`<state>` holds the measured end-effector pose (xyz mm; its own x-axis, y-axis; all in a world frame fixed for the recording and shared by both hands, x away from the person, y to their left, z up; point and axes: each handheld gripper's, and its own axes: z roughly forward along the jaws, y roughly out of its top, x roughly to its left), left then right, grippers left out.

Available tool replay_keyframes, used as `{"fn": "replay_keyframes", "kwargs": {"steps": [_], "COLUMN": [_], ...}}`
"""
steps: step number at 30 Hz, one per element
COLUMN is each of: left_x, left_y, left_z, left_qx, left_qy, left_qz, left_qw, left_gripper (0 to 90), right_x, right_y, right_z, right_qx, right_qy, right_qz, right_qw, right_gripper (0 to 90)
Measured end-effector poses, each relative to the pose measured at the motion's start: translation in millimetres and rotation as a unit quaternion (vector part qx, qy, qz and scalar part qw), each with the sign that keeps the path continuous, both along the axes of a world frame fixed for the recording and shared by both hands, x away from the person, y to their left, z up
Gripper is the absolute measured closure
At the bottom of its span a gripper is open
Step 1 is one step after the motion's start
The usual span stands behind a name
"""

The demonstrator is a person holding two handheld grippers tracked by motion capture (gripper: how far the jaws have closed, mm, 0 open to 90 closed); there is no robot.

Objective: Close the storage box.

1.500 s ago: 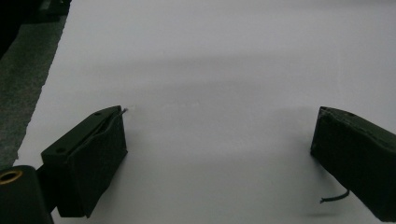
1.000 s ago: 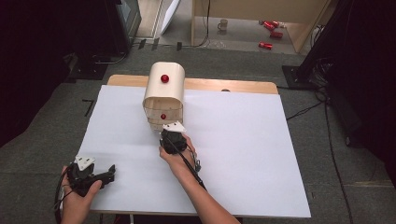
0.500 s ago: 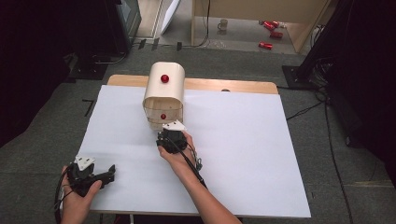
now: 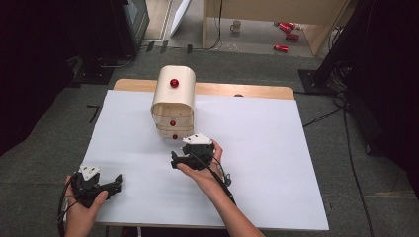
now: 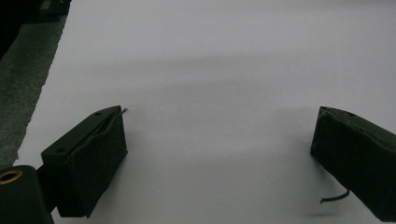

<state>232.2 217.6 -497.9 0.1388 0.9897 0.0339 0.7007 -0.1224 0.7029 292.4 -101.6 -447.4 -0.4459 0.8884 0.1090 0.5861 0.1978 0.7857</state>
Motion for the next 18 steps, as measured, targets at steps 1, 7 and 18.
{"fn": "replay_keyframes", "kwargs": {"steps": [1, 7, 18], "left_x": [0.0, 0.0, 0.0], "left_y": [0.0, 0.1, 0.0], "left_z": [0.0, 0.1, 0.0], "left_qx": [0.0, 0.001, 0.001], "left_qy": [0.0, 0.001, 0.001], "left_qz": [0.0, -0.001, -0.001], "left_qw": [1.0, 1.0, 1.0], "left_gripper": [3.7, 3.7, 3.8], "right_x": [0.0, -11.5, -29.4], "right_y": [0.0, -29.1, -88.0], "right_z": [0.0, -0.5, -1.0], "right_qx": [0.0, -0.008, -0.014], "right_qy": [0.0, 0.0, -0.007], "right_qz": [0.0, -0.012, -0.043], "right_qw": [1.0, 0.9999, 0.9989], "right_gripper": [9.6, 9.5, 9.4]}}
